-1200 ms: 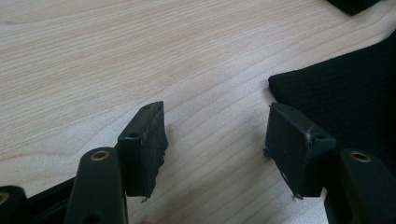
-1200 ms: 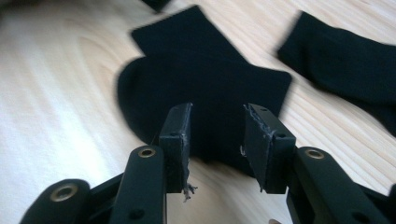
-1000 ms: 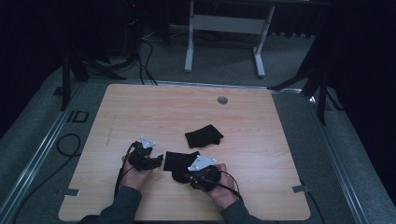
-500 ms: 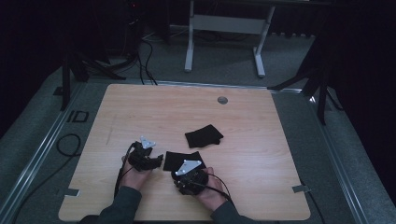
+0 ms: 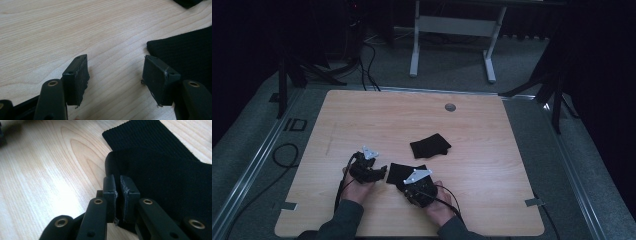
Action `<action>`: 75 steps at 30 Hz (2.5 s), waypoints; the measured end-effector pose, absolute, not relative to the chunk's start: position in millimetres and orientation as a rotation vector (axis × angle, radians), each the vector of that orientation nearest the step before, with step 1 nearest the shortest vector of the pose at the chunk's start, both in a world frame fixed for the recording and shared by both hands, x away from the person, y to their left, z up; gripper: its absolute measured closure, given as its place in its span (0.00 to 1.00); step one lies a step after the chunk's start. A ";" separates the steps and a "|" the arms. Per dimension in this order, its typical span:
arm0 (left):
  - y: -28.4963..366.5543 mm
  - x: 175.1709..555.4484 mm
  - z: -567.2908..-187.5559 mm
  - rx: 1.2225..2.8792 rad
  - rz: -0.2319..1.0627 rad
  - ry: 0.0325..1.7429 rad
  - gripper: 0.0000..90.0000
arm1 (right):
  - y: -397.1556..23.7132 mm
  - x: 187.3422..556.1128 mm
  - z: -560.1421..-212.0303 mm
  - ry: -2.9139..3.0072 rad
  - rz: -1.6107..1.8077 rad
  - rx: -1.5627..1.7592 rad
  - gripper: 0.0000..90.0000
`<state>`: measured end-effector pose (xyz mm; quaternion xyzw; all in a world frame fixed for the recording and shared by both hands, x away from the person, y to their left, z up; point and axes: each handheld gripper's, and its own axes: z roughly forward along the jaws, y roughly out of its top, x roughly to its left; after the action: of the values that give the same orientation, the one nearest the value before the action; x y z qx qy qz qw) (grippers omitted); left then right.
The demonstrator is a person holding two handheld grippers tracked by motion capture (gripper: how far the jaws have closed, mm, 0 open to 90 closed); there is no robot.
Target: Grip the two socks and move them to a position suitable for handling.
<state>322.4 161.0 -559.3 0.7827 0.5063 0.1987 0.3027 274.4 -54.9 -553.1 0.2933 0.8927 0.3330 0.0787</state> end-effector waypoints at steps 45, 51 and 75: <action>161.6 322.3 -559.0 2.085 0.524 1.335 0.42 | -199.6 303.0 -507.7 2.189 1.011 1.365 0.72; 161.5 322.2 -559.1 2.085 0.525 1.335 0.42 | -197.9 305.9 -508.3 2.200 1.026 1.335 0.71; 161.5 321.9 -559.5 2.079 0.528 1.334 0.42 | -156.3 338.9 -513.9 2.336 1.046 1.209 0.69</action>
<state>321.9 161.5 -559.5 0.7844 0.5034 0.1991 0.3027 338.9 -156.3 -513.9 0.4219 0.8153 0.3651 0.1550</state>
